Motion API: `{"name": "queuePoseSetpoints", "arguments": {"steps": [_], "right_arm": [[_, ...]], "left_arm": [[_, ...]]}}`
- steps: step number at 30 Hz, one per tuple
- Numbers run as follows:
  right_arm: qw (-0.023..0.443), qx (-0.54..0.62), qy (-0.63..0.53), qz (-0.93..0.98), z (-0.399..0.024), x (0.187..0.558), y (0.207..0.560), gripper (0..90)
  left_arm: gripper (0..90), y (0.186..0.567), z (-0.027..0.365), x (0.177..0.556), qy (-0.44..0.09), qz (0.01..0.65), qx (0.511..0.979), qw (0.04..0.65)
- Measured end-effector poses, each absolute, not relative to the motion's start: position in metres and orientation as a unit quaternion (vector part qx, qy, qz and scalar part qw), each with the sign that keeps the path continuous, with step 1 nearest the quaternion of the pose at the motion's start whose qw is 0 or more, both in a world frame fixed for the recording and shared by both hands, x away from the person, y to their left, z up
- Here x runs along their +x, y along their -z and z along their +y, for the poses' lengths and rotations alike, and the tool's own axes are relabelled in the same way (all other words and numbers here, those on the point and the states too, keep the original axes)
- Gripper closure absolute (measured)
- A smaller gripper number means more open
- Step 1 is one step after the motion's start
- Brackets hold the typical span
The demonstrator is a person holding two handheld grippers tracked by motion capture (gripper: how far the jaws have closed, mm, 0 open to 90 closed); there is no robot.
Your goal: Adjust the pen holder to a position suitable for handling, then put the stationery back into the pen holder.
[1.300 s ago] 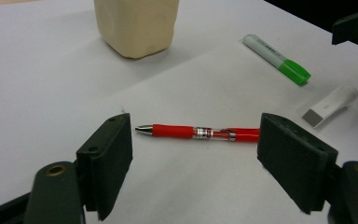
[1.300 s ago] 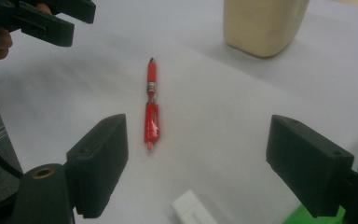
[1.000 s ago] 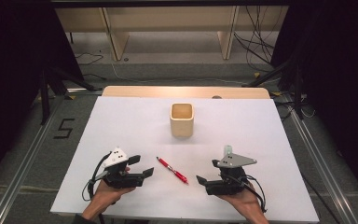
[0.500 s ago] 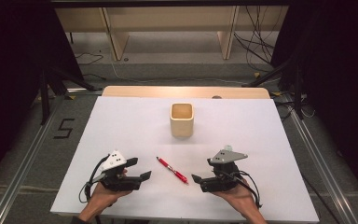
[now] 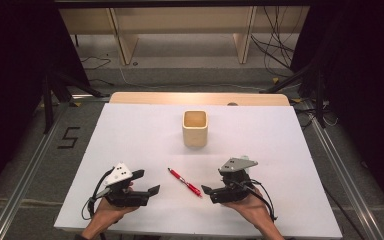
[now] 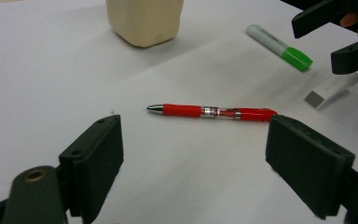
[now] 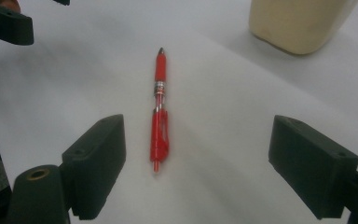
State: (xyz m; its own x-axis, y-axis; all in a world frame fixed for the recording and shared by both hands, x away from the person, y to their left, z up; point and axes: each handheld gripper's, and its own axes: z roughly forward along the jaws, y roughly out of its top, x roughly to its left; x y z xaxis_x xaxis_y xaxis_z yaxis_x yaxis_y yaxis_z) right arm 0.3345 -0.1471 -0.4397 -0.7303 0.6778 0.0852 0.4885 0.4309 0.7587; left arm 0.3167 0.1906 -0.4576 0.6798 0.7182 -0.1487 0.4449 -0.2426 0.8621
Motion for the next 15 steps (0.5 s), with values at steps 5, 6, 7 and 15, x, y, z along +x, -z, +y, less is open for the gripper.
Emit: {"name": "queuePoseSetpoints", "arguments": {"steps": [5,6,7,15], "right_arm": [[0.116,0.346,-0.401,0.840,-0.140,0.340,0.438,19.8],[0.116,0.347,-0.401,0.840,-0.139,0.342,0.438,19.8],[0.114,0.348,-0.400,0.840,-0.138,0.343,0.438,19.9],[0.105,0.346,-0.390,0.847,-0.123,0.355,0.435,20.6]], "left_arm": [[18.4,0.458,0.192,0.316,-0.140,0.379,0.773,0.489],[18.4,0.458,0.193,0.315,-0.140,0.379,0.772,0.490],[18.4,0.458,0.193,0.315,-0.140,0.381,0.771,0.491],[18.3,0.458,0.194,0.311,-0.141,0.379,0.772,0.490]]}}
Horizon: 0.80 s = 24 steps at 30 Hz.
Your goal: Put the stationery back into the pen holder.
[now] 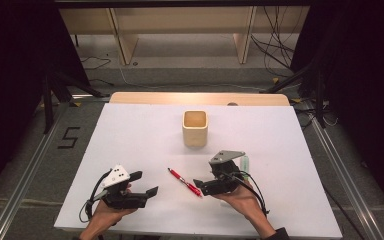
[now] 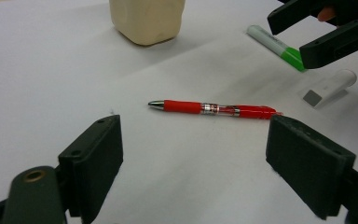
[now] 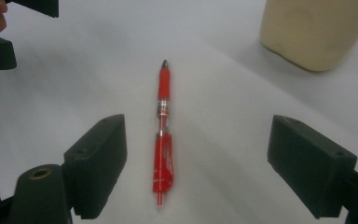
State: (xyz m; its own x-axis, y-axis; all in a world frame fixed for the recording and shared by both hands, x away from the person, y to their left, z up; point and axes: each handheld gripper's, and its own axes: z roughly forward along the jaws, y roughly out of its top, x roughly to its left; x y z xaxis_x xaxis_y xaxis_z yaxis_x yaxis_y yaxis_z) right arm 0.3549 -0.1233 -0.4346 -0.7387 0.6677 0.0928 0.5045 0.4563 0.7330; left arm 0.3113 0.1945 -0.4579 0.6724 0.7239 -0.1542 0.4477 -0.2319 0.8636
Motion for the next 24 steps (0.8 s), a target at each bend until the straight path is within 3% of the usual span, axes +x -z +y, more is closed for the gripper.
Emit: {"name": "queuePoseSetpoints", "arguments": {"steps": [11,24], "right_arm": [[0.079,0.337,-0.348,0.872,-0.094,0.373,0.438,24.6],[0.059,0.328,-0.297,0.895,-0.066,0.387,0.455,43.3]], "left_arm": [[18.2,0.460,0.194,0.307,-0.142,0.376,0.772,0.493],[18.0,0.460,0.197,0.307,-0.148,0.374,0.769,0.497]]}}
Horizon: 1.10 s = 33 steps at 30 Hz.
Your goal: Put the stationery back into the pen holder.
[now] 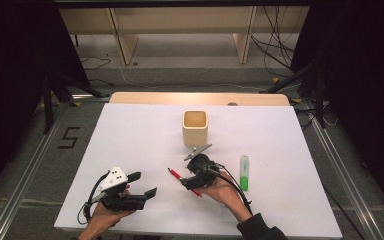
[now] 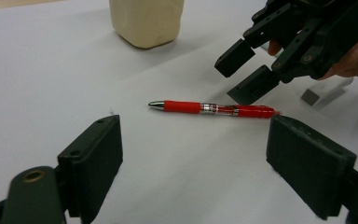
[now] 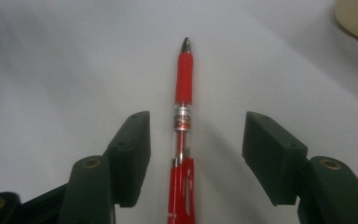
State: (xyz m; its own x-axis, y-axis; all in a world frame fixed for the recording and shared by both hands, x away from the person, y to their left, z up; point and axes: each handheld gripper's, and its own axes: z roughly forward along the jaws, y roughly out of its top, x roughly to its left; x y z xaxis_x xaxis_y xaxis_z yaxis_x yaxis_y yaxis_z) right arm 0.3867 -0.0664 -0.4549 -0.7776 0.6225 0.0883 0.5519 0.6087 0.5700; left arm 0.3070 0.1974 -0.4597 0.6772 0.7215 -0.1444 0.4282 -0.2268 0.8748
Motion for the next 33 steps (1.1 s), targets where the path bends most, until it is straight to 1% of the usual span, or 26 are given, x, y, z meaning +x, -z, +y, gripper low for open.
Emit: {"name": "queuePoseSetpoints", "arguments": {"steps": [7,13,16,28,33], "right_arm": [[0.046,0.326,-0.289,0.899,-0.056,0.391,0.457,51.3],[0.042,0.327,-0.277,0.902,-0.051,0.394,0.459,56.8],[0.047,0.324,-0.269,0.906,-0.048,0.394,0.460,60.2],[0.051,0.318,-0.247,0.914,-0.040,0.396,0.466,69.4],[0.052,0.318,-0.237,0.917,-0.038,0.398,0.469,71.3]], "left_arm": [[17.6,0.460,0.197,0.307,-0.149,0.373,0.770,0.496],[17.6,0.459,0.197,0.306,-0.148,0.370,0.771,0.496],[17.6,0.460,0.197,0.307,-0.149,0.371,0.771,0.496],[17.6,0.461,0.196,0.306,-0.146,0.370,0.773,0.494],[17.6,0.461,0.195,0.306,-0.144,0.368,0.776,0.492]]}}
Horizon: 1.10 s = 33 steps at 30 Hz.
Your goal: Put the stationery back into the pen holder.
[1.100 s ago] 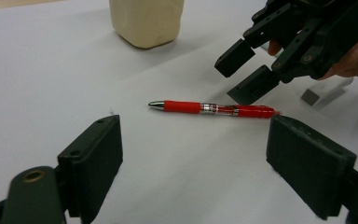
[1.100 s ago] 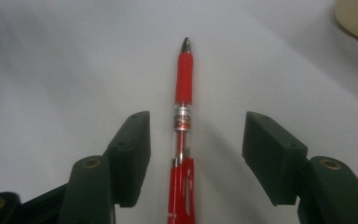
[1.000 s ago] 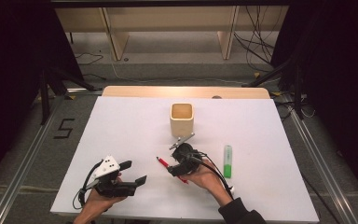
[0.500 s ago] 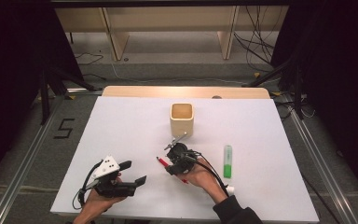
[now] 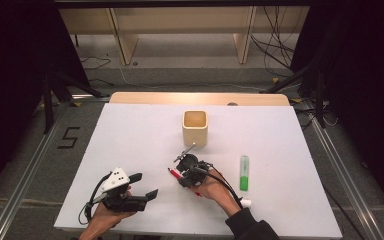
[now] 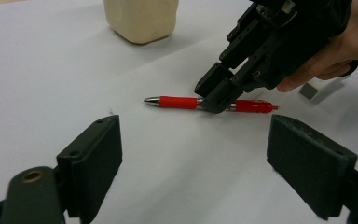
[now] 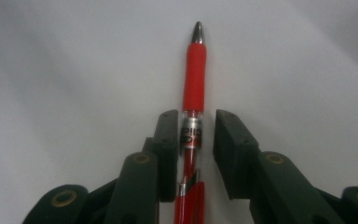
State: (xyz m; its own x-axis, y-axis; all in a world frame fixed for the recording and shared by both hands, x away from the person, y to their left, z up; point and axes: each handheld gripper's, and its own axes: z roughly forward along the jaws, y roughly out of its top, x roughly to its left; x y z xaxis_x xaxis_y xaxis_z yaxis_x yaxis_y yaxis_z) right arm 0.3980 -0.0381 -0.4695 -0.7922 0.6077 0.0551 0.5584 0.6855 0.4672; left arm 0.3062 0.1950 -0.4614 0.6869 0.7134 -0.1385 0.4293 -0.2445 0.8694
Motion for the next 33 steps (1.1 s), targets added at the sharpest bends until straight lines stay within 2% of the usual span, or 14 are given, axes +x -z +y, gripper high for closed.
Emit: {"name": "queuePoseSetpoints", "arguments": {"steps": [6,20,33], "right_arm": [[0.057,0.316,-0.222,0.920,-0.035,0.400,0.469,77.1],[0.047,0.320,-0.168,0.931,-0.023,0.408,0.463,79.7],[0.040,0.324,-0.219,0.919,-0.037,0.410,0.446,79.9]], "left_arm": [[17.6,0.462,0.195,0.307,-0.141,0.369,0.776,0.491],[17.7,0.463,0.194,0.307,-0.138,0.368,0.778,0.489],[17.7,0.464,0.196,0.308,-0.136,0.372,0.777,0.490]]}}
